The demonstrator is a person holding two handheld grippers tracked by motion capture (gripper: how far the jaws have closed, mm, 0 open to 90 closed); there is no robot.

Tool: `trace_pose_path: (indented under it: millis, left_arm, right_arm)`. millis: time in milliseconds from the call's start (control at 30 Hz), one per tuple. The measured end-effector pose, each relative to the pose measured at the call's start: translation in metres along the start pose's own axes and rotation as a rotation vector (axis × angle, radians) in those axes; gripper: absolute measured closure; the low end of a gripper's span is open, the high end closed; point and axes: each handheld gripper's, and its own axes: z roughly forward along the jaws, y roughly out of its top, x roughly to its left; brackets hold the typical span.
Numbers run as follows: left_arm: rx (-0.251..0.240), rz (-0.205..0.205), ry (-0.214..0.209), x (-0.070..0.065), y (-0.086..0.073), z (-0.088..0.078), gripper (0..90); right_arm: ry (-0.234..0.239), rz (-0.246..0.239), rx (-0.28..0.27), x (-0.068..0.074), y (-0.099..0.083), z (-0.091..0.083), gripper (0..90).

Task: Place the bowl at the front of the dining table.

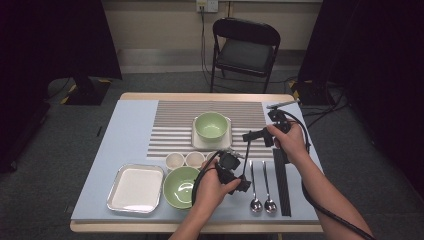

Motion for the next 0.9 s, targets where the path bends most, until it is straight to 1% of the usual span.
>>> trace_pose_path:
  millis: [100,167,267,500,667,900]
  left_arm:
    - [0.010,0.001,0.004,0.002,-0.001,0.000,18.6]
    - [0.017,-0.008,0.006,0.002,-0.001,-0.001,19.7]
    - [0.026,-0.008,0.017,0.002,-0.001,-0.002,20.9]
    - [0.028,-0.015,0.013,0.002,-0.001,0.000,21.8]
    - [0.024,-0.021,0.011,0.003,-0.001,0.000,22.2]
    - [0.039,-0.022,0.013,0.005,-0.001,0.004,24.8]
  right_arm:
    - [0.002,0.008,-0.006,-0.001,-0.001,-0.003,90.0]
    - [0.002,0.014,-0.011,-0.003,-0.001,-0.004,90.0]
    - [0.004,0.023,-0.012,-0.005,-0.003,-0.006,90.0]
    - [-0.002,0.022,-0.014,-0.005,-0.003,-0.012,90.0]
    - [0.002,0.033,-0.019,-0.008,-0.006,-0.018,90.0]
    - [-0.007,0.039,-0.023,-0.012,-0.010,-0.023,90.0]
